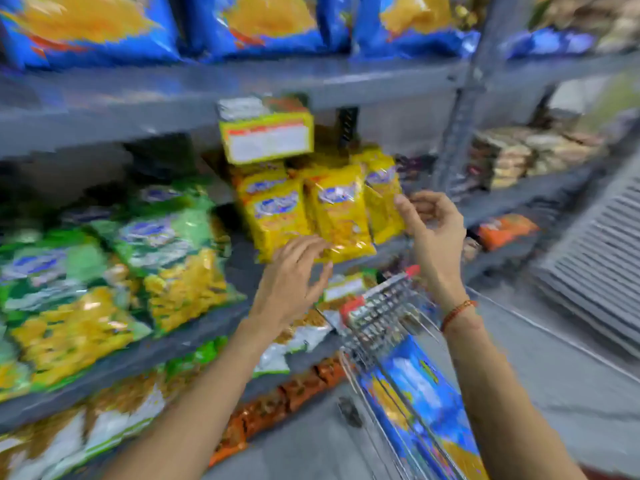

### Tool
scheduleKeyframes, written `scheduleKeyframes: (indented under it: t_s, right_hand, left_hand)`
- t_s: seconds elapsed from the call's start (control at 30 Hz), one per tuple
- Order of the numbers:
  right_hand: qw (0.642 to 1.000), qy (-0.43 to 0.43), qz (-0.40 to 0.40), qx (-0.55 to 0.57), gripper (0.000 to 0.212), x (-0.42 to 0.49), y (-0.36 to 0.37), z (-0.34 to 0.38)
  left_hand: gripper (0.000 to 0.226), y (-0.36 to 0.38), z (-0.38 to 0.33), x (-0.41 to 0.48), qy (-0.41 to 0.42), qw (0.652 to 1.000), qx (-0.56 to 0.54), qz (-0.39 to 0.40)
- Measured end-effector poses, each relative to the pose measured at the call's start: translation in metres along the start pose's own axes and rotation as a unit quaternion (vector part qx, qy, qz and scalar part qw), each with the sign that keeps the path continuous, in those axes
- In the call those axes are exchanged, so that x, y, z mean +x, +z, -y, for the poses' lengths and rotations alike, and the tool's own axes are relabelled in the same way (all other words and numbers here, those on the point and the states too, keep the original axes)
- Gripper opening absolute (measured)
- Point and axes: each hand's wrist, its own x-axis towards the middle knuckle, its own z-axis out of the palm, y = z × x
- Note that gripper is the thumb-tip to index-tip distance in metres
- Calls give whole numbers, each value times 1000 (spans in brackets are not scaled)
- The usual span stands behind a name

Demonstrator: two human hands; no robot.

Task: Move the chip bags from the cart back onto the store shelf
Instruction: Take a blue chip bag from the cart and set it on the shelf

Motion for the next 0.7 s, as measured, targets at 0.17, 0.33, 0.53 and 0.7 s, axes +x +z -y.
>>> scheduleKeyframes:
  t_s: [0.17, 0.33, 0.53, 0.7]
  right_hand:
    - [980, 155, -52, -113, 17, -42, -103, -111]
    - [913, 354, -66, -191, 31, -109, -174, -212]
    - [807, 579, -62, -101, 52, -183, -189, -303]
    - [778, 624, -68, -34, 29, -198, -165, -355]
  left_hand:
    - [37, 111, -41, -3, 12, 984, -113, 140]
    - [45, 199, -73, -19, -57, 940, -162, 296]
    - [45, 302, -63, -19, -139, 866, -138, 461]
    - [44, 367, -45, -15, -213, 822, -105, 517]
